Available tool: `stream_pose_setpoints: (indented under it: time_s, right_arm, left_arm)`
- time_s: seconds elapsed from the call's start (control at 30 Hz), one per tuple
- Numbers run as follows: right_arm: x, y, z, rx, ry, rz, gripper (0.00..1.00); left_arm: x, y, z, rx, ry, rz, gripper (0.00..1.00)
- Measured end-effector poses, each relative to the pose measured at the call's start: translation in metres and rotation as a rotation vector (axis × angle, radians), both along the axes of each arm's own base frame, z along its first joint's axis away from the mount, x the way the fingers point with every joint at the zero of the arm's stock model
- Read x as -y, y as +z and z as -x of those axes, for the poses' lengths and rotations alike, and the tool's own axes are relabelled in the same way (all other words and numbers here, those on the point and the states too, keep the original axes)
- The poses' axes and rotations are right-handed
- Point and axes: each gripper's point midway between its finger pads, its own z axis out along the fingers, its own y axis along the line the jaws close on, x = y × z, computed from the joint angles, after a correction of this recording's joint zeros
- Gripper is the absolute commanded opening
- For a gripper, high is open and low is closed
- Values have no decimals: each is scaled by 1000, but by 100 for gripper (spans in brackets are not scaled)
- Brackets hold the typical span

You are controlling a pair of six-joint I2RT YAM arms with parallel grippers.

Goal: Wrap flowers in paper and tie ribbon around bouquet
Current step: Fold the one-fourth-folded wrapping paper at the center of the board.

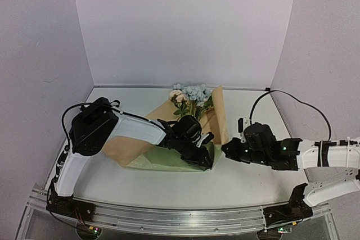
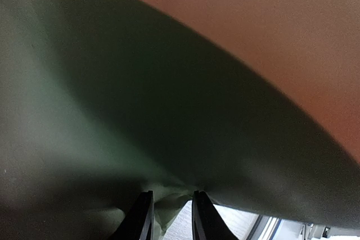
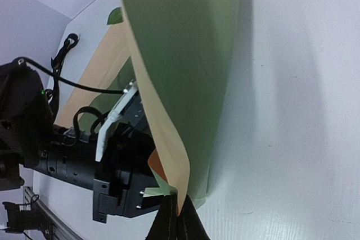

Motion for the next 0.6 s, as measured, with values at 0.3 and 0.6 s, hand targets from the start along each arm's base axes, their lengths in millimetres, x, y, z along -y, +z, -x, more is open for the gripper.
stream_pose_setpoints:
  time_s: [0.3, 0.6]
  right_arm:
    - [-23, -1, -3, -53, 63, 32, 0]
    - [-8, -15, 5, -103, 40, 101, 0]
  left_arm:
    - [0, 0, 0, 3, 1, 1, 25]
    - [-2, 2, 1, 22, -2, 14, 26]
